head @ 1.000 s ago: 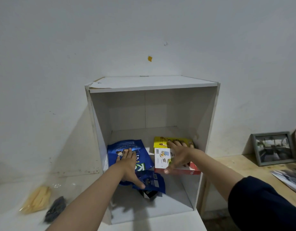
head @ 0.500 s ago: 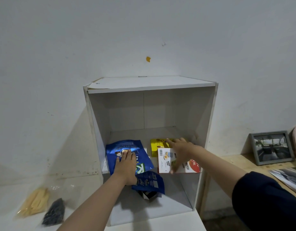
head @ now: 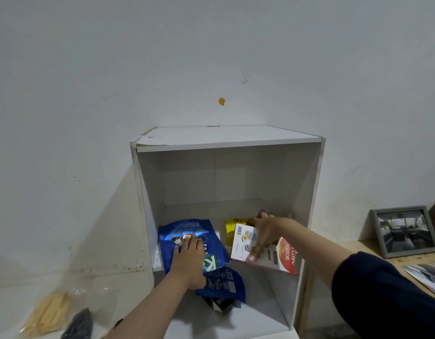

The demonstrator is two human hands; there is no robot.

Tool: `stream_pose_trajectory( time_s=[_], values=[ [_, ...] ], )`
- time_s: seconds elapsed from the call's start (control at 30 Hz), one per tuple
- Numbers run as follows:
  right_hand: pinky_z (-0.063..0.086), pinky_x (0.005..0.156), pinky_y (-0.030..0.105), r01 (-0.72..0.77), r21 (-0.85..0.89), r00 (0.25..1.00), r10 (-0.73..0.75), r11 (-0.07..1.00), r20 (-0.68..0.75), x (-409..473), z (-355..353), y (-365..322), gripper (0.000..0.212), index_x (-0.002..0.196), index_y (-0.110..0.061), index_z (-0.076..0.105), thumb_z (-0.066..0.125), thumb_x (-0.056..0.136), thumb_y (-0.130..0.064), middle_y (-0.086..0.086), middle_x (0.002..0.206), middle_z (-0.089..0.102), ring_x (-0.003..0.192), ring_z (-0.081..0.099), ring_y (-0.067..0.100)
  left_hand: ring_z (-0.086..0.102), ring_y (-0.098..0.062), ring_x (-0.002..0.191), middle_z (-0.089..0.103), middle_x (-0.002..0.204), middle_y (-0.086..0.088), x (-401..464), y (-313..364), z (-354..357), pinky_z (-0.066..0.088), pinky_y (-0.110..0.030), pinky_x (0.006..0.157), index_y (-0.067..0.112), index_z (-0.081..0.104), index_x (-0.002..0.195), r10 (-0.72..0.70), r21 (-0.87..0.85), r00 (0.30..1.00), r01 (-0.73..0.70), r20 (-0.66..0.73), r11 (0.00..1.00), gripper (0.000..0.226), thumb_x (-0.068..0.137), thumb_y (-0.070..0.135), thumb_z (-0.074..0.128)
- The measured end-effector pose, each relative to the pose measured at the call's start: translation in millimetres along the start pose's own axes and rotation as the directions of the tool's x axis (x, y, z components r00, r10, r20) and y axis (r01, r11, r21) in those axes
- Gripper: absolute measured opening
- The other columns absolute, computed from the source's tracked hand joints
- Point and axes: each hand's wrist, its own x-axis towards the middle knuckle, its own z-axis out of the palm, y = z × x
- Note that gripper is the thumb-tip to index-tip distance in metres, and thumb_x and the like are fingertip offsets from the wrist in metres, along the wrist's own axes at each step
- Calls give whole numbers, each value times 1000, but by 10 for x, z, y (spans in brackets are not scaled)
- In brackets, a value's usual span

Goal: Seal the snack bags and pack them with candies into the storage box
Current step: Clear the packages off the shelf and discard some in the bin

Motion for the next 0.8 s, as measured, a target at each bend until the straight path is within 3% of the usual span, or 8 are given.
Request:
stream_pose_trajectory(
  time_s=[0.13,0.2,0.3,0.4,0.47,0.6,0.73,0.8],
  values=[
    [58,82,41,-27,244,993,-2,969,119,26,-77,7,118,131,-23,29,89,35,-55,5,116,61,94,69,23,-1,-29,147,2,159,-7,-5,-10,-2,9,-52,116,15,7,148,3,-7,1000,-3,5,1000,99,71,23,69],
    [60,76,39,-61,301,989,17,952,146,36,-163,4,121,134,-26,26,91,34,-51,8,109,65,83,72,22,-2,-29,147,0,159,-6,-1,-16,-11,8,-51,116,15,6,148,0,-16,1000,0,20,1000,99,71,20,68],
    [58,81,39,-106,329,977,36,938,212,32,-289,-16,120,137,-21,32,92,37,-50,10,110,66,85,71,22,-2,-29,147,0,159,-7,22,-17,-27,7,-50,117,15,5,148,-4,-31,999,5,34,1000,98,72,19,66],
    [56,87,40,-136,331,966,51,934,254,12,-349,-14,89,118,-15,54,90,43,-49,9,105,71,93,70,25,-5,-30,147,-3,159,-8,12,-5,-29,6,-52,117,14,3,149,-4,-31,999,6,39,999,96,75,17,64],
    [58,80,39,-122,321,980,62,939,190,-5,-353,-18,79,110,-14,56,89,47,-49,9,98,73,85,72,23,-8,-30,146,-6,159,-9,1,-1,-32,4,-53,117,13,-1,149,-1,-22,999,2,51,1000,96,76,17,62],
    [60,74,40,-81,291,997,82,953,11,-58,-347,-52,82,102,-16,53,89,38,-53,5,87,74,72,73,20,-16,-33,145,-16,157,-14,-26,21,-81,0,-55,116,8,-8,149,-3,-6,994,4,109,1000,92,80,14,53],
    [57,61,27,-79,80,991,88,994,-103,-203,-331,-130,76,97,-18,57,82,43,-65,-2,75,72,60,71,11,-16,-35,144,-17,157,-16,-109,53,-111,0,-58,114,10,-7,150,-12,8,992,11,126,1000,88,83,7,50],
    [56,57,24,-66,42,987,72,997,-142,-301,-335,-157,70,90,-19,59,80,45,-68,-3,69,72,54,69,10,-8,-38,145,-9,159,-15,-186,81,-147,7,-59,114,11,-1,150,-2,15,993,0,121,1000,83,84,4,48]
  ],
)
